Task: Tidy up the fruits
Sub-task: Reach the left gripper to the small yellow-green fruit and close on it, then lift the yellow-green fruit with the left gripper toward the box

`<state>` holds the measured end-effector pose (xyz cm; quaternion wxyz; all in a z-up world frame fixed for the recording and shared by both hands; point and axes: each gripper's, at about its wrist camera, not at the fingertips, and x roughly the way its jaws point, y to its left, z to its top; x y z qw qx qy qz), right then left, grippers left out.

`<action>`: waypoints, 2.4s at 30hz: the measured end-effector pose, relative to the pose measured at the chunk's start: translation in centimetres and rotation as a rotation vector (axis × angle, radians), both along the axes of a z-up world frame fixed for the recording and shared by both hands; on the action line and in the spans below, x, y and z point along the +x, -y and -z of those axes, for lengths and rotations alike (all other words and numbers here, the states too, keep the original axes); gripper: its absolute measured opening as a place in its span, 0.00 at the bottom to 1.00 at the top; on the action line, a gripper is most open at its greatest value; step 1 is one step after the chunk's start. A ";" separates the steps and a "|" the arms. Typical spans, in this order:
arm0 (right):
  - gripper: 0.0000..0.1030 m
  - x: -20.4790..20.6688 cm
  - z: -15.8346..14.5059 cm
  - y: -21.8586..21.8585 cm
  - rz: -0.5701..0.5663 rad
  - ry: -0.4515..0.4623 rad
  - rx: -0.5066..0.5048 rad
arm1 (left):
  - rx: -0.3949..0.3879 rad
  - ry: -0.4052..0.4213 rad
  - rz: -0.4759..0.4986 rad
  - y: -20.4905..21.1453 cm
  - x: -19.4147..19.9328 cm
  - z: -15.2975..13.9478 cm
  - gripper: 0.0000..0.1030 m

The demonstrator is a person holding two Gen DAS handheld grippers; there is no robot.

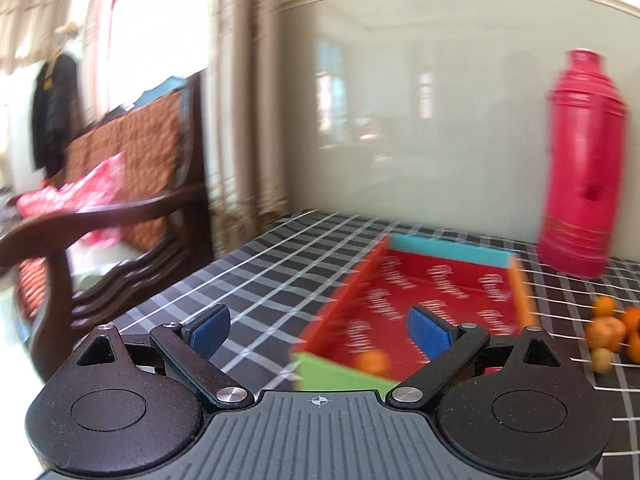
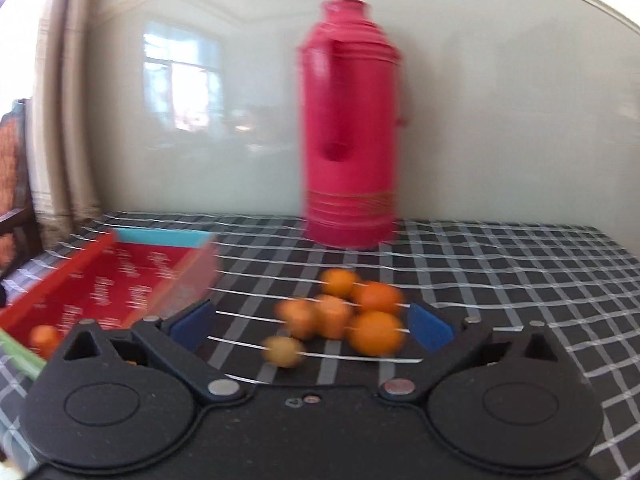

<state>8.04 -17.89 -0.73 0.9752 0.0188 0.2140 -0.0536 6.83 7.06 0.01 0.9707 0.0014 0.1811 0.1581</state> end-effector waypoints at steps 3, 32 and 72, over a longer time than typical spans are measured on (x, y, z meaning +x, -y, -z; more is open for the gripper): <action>0.94 -0.3 0.4 2.0 0.075 -0.006 -0.015 | 0.021 0.021 0.092 2.9 0.1 -0.1 0.93; 0.94 -2.7 2.0 12.0 0.326 -0.065 -0.041 | 0.093 -0.112 0.548 18.8 4.6 3.6 0.93; 0.94 -2.7 2.0 12.0 0.273 -0.076 0.026 | 0.018 -0.259 0.578 21.1 8.5 5.6 0.27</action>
